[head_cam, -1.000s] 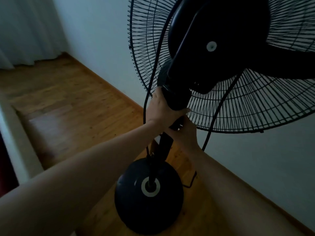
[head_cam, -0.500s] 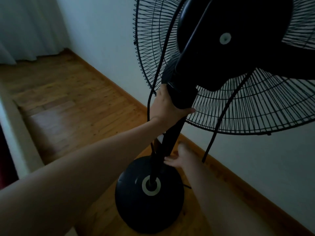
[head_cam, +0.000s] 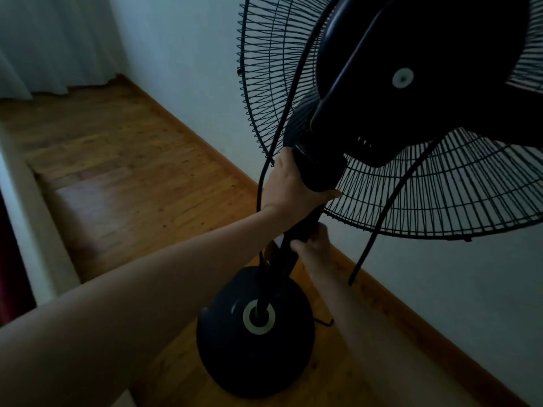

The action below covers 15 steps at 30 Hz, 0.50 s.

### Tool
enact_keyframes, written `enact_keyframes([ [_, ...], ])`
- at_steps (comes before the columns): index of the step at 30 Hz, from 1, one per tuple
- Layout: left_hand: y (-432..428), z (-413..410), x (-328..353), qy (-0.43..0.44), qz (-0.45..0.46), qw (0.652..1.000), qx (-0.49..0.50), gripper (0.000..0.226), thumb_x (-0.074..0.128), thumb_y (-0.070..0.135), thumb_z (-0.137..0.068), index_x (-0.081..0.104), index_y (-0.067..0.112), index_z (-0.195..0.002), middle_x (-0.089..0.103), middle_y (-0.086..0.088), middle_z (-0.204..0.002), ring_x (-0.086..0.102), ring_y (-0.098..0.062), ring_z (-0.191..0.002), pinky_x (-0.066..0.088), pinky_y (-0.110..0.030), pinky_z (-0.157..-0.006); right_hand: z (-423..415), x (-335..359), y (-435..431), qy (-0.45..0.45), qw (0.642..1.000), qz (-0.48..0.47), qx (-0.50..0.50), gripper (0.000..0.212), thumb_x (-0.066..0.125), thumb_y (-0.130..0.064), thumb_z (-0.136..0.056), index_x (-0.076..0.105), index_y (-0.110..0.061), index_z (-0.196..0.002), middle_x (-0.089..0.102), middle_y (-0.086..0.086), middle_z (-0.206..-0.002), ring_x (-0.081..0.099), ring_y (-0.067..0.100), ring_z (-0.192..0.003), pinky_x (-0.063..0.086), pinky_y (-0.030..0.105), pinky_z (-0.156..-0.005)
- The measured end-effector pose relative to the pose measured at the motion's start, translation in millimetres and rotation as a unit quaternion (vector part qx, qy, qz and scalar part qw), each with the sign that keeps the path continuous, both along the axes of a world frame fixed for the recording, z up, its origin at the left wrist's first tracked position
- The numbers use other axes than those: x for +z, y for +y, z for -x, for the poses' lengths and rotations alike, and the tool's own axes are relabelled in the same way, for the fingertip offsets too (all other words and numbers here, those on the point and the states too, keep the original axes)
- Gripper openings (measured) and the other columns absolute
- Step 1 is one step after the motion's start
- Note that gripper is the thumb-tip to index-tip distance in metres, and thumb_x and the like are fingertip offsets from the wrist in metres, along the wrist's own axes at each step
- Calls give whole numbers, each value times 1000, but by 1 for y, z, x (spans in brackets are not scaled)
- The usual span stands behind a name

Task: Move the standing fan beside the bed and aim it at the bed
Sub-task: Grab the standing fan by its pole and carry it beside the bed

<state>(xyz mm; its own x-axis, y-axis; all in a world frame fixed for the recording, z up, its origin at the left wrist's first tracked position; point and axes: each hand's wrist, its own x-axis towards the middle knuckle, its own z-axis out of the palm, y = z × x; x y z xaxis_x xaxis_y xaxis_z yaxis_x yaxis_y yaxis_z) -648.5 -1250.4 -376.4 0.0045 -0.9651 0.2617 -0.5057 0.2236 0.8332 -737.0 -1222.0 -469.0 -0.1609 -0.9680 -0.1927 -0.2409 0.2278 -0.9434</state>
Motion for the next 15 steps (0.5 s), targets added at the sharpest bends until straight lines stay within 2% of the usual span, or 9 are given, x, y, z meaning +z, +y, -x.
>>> enact_keyframes([
  [1,-1,0,0,4,-2,1000,-1,88,81,44,-56,33,12,-122,48,-6,-123,50,-19,-106,45,-29,-81,-2,-6,-1,7,999,-23,28,35,69,-3,-73,47,-17,-96,56,-12,-80,55,1,-74,44,8,-54],
  [2,-2,0,-1,6,-2,1000,-2,88,81,44,-56,33,12,-122,48,-6,-123,49,-18,-107,45,-29,-82,-4,-9,-1,14,998,-29,49,45,74,-9,-70,47,-19,-105,59,-12,-93,57,2,-86,49,13,-67],
  [4,-4,-1,-1,9,5,1000,-3,89,81,44,-56,34,12,-123,48,-4,-123,48,-16,-108,45,-29,-85,-10,-13,-6,30,999,-11,27,68,81,-18,-64,46,-12,-122,61,1,-114,57,16,-107,52,34,-89],
  [6,-5,-2,1,14,12,1000,-6,86,80,47,-56,37,13,-122,51,-3,-121,49,-15,-108,45,-29,-87,-14,-16,-12,22,999,24,-18,74,83,-20,-61,48,-11,-126,61,7,-120,58,23,-112,51,43,-95],
  [8,-7,-3,4,10,16,1000,-9,83,79,50,-56,39,13,-120,54,-3,-118,52,-17,-107,47,-31,-88,-16,-17,-14,36,998,26,-40,72,82,-20,-62,50,-11,-126,62,7,-121,58,23,-114,51,42,-95],
  [11,-7,-5,8,-6,19,1000,-12,84,78,51,-57,40,14,-122,55,-3,-119,52,-18,-108,49,-36,-90,-14,-18,-16,84,995,26,-43,70,82,-24,-64,52,-14,-126,62,4,-123,57,21,-116,50,32,-95],
  [15,-4,-8,14,-38,15,999,-22,86,78,50,-57,39,13,-124,55,-3,-121,52,-18,-109,49,-39,-92,-13,-15,-16,89,995,15,-48,76,83,-26,-62,49,-18,-129,60,1,-127,55,19,-119,42,22,-87],
])
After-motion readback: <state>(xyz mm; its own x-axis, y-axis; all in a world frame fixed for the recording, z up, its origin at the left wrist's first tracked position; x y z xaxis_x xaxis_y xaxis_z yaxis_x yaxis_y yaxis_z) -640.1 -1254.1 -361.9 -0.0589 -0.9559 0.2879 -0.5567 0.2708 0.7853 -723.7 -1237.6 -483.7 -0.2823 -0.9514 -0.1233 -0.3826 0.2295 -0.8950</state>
